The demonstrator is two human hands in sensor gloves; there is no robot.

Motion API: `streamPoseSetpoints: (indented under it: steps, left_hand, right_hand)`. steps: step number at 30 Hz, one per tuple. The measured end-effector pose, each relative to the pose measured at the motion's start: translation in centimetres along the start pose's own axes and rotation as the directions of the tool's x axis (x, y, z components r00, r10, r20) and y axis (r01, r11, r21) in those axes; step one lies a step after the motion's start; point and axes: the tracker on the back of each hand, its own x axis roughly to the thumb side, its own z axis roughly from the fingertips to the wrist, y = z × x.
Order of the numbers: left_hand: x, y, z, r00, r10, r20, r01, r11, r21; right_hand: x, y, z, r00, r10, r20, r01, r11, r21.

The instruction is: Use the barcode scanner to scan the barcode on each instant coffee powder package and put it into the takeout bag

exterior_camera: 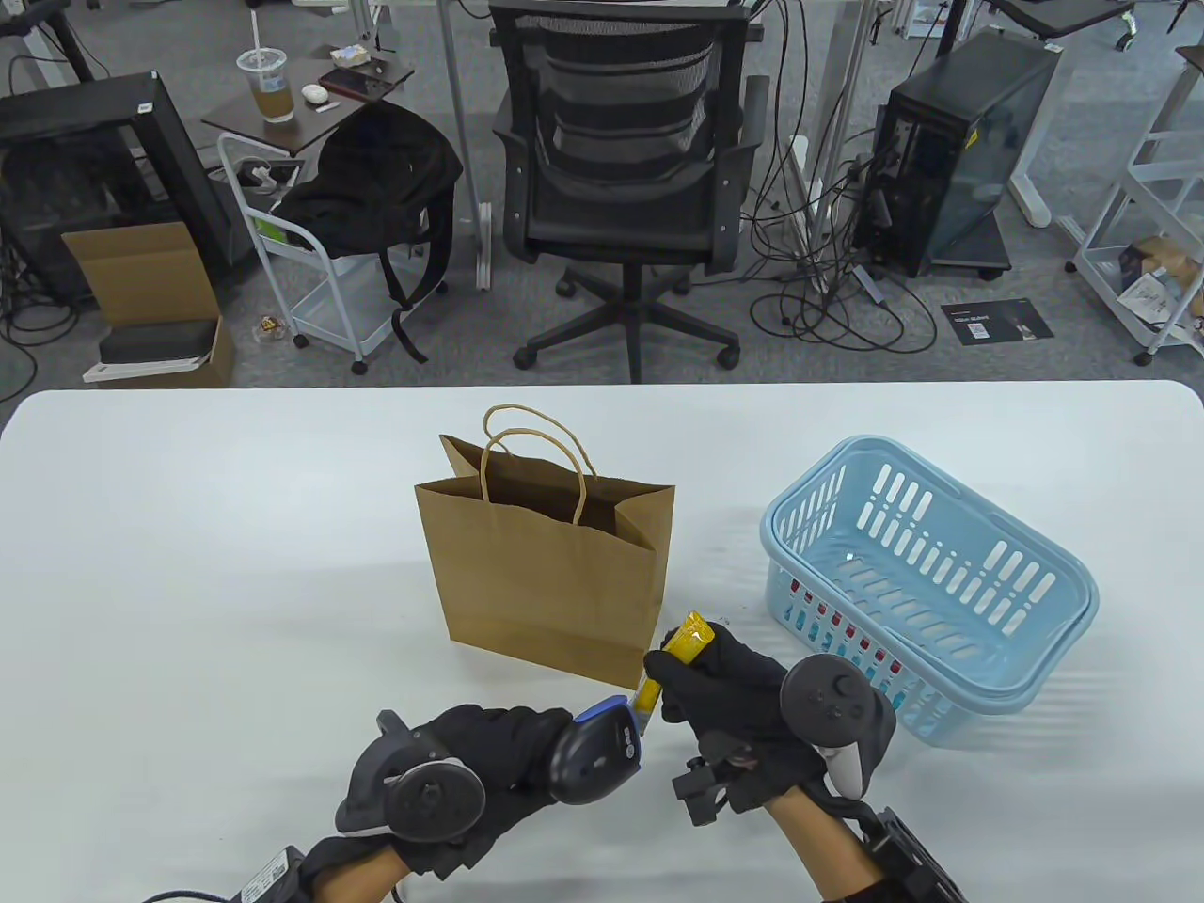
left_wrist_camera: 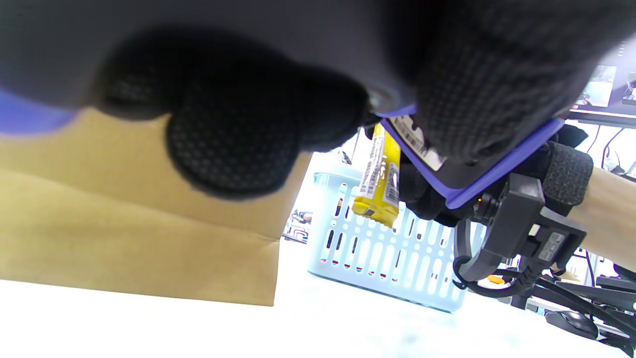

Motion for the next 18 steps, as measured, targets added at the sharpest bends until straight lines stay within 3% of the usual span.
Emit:
streamPoseSetpoints:
  steps: [8,18]
  left_hand:
    - [0.2,-0.2,-0.1,1.0,-0.028,-0.001,0.028,0.999,-0.019]
    - [-3.2,2.1,0.7,0.97,0.196,-0.14,-0.177,0.974,0.142]
  right_hand:
    - [-0.1,0.3,0.1,0.999,-0.025,-0.024,0.026,0.999,0.026]
    - [-0.3,0.1,-0.1,1.0,0.02,0.011,-0.021,1.0,0.018]
